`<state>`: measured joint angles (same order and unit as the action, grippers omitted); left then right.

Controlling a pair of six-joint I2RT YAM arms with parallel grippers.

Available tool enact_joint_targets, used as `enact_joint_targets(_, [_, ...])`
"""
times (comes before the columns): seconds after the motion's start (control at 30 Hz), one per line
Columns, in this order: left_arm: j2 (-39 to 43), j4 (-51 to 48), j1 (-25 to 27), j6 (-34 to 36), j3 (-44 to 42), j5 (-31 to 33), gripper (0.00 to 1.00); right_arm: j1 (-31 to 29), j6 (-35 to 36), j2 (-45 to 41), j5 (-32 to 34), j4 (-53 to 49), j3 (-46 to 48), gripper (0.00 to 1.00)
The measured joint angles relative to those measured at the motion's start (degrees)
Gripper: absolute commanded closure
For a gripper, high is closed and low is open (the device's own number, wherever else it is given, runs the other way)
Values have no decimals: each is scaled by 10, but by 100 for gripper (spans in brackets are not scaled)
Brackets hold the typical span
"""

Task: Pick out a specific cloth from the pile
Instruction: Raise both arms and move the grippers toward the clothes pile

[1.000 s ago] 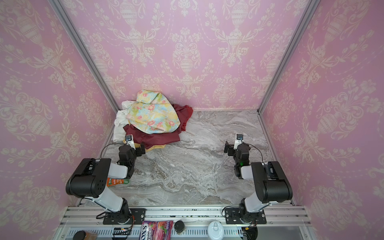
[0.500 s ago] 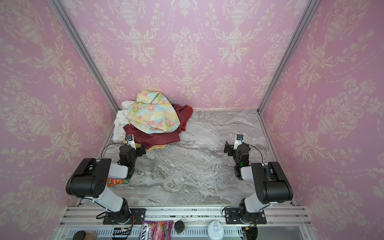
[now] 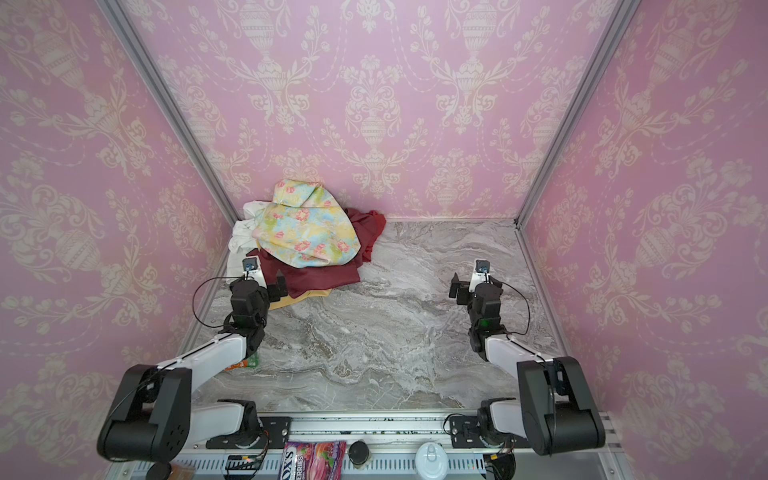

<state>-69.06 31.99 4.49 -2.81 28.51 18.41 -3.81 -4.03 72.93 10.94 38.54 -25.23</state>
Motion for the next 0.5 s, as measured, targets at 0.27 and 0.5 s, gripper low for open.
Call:
enact_joint_targets(0.27, [101,-235,6,-52,130,8,1,-26,-85,-31,-15,-153,-130,1])
enact_joint_targets(0.5, [93,-407,9,-78,205,-45,2,-68,-164,28,-53,-240,-217,8])
